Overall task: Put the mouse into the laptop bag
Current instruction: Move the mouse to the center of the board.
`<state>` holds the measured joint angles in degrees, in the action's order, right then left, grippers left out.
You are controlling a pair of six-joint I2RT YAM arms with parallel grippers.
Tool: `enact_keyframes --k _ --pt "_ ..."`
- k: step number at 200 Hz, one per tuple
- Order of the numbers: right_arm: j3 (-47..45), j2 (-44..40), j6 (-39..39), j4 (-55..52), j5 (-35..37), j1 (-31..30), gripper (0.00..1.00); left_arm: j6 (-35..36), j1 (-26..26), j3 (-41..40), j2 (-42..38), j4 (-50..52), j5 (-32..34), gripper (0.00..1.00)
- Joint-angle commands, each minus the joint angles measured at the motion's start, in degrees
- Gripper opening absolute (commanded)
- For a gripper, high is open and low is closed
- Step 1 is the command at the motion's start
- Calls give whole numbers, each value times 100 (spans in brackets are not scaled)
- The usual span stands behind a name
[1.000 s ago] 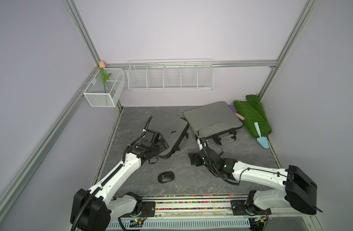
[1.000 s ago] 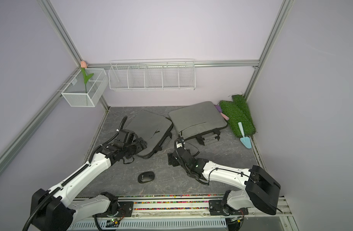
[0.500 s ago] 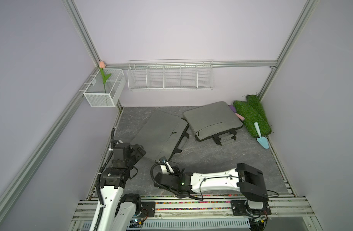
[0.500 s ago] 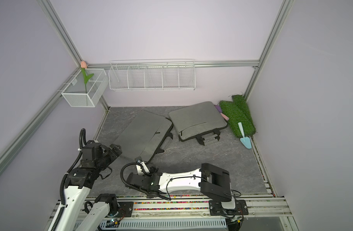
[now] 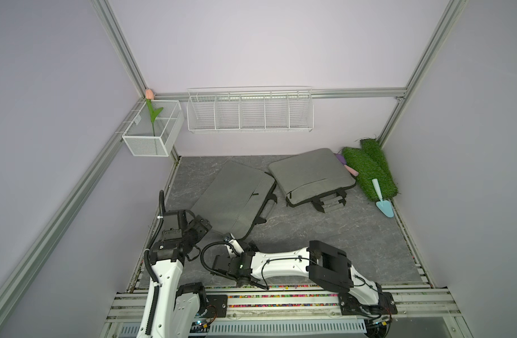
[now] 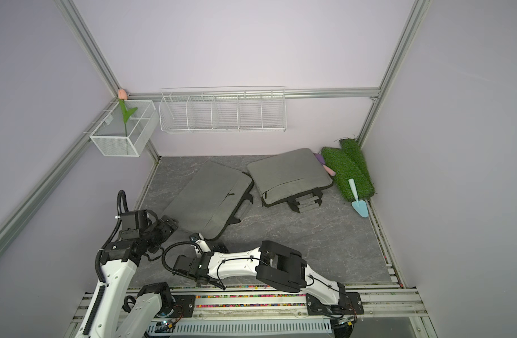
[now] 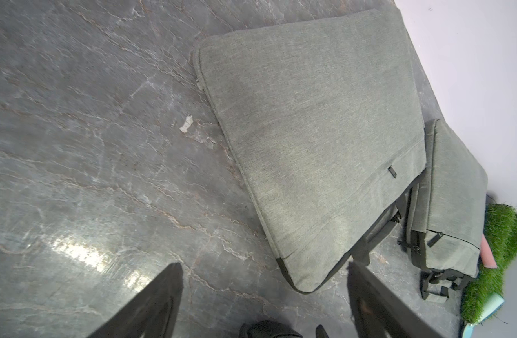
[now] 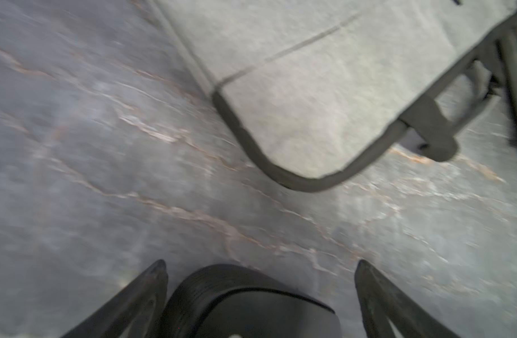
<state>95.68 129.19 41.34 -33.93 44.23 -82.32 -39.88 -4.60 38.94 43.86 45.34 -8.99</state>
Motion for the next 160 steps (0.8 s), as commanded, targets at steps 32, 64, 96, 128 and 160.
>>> enact_keyframes --k 32,64,96,128,160 --pt "-1279 -876 498 -195 177 -98 99 -101 -34 -138 -34 -354 -449 88" --pt "-2004 -1401 1029 -415 263 -135 96 -186 -40 -223 -35 -520 -664 88" --pt "-2832 -1982 1545 -459 318 -160 89 -251 -38 -325 -225 -738 -803 88" --pt "-3488 -2477 1962 -312 281 -170 89 -232 -17 -330 -168 -847 -909 88" --pt "-3881 -3024 2510 -41 397 -264 89 -273 -17 -383 -109 -962 -971 88"
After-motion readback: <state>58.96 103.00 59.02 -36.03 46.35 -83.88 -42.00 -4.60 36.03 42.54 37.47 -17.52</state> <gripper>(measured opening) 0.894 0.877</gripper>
